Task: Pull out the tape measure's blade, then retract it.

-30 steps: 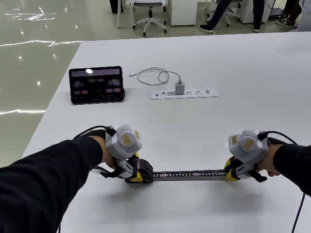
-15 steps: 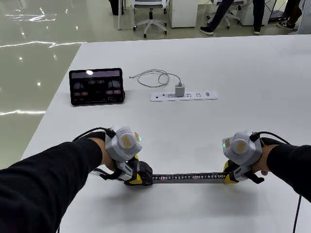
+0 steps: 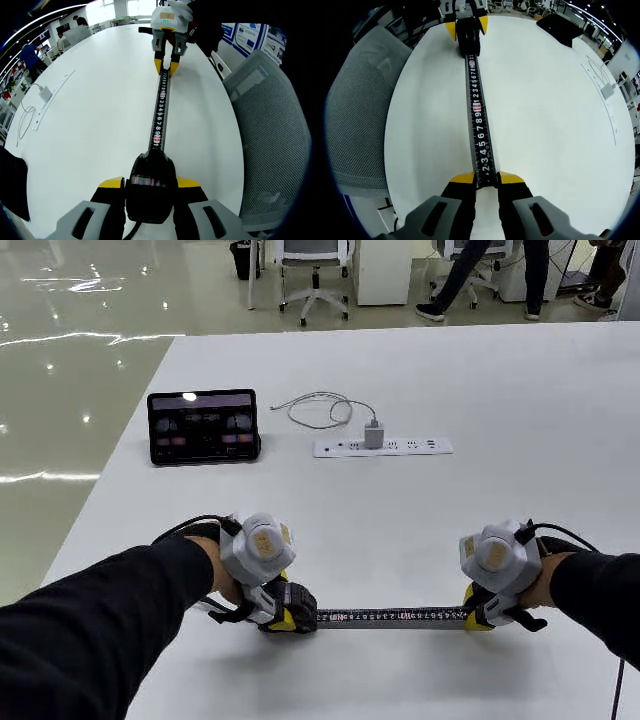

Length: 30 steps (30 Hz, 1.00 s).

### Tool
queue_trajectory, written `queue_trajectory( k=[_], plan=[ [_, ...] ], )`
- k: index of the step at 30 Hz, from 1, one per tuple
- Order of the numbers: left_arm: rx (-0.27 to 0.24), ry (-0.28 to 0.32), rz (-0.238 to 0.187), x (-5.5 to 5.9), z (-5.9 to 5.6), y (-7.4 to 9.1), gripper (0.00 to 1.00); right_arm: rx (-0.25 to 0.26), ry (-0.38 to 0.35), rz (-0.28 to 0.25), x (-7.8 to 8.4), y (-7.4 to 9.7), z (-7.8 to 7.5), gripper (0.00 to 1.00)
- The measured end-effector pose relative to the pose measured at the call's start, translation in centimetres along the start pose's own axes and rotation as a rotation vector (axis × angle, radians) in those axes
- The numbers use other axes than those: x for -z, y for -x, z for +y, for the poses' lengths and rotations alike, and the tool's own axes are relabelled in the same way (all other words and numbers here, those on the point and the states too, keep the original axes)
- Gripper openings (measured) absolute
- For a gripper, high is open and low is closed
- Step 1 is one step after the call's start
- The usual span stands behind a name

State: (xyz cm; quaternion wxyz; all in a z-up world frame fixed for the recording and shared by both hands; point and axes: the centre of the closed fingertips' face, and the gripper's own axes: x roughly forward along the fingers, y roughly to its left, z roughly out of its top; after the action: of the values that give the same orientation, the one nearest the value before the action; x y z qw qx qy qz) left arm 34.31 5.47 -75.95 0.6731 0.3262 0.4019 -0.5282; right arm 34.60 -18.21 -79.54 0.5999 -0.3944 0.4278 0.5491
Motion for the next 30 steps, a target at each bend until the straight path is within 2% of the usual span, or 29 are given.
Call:
queue_trajectory(
  k=[6, 16, 21, 30],
  plan=[
    [0.000, 0.003, -0.001, 0.01, 0.04, 0.00, 0.33, -0.007, 0.007, 0.021, -0.01, 0.00, -0.07, 0.12],
    [-0.008, -0.001, -0.014, -0.08, 0.08, 0.00, 0.33, -0.015, 0.025, -0.009, 0.00, 0.02, -0.07, 0.12],
    [-0.025, 0.032, -0.043, -0.27, 0.28, 0.03, 0.34, -0.016, 0.047, -0.025, -0.04, 0.03, 0.00, 0.12],
    [-0.016, 0.015, -0.041, -0.62, 0.19, 0.22, 0.34, -0.016, 0.042, -0.016, -0.07, 0.01, 0.04, 0.13]
  ],
)
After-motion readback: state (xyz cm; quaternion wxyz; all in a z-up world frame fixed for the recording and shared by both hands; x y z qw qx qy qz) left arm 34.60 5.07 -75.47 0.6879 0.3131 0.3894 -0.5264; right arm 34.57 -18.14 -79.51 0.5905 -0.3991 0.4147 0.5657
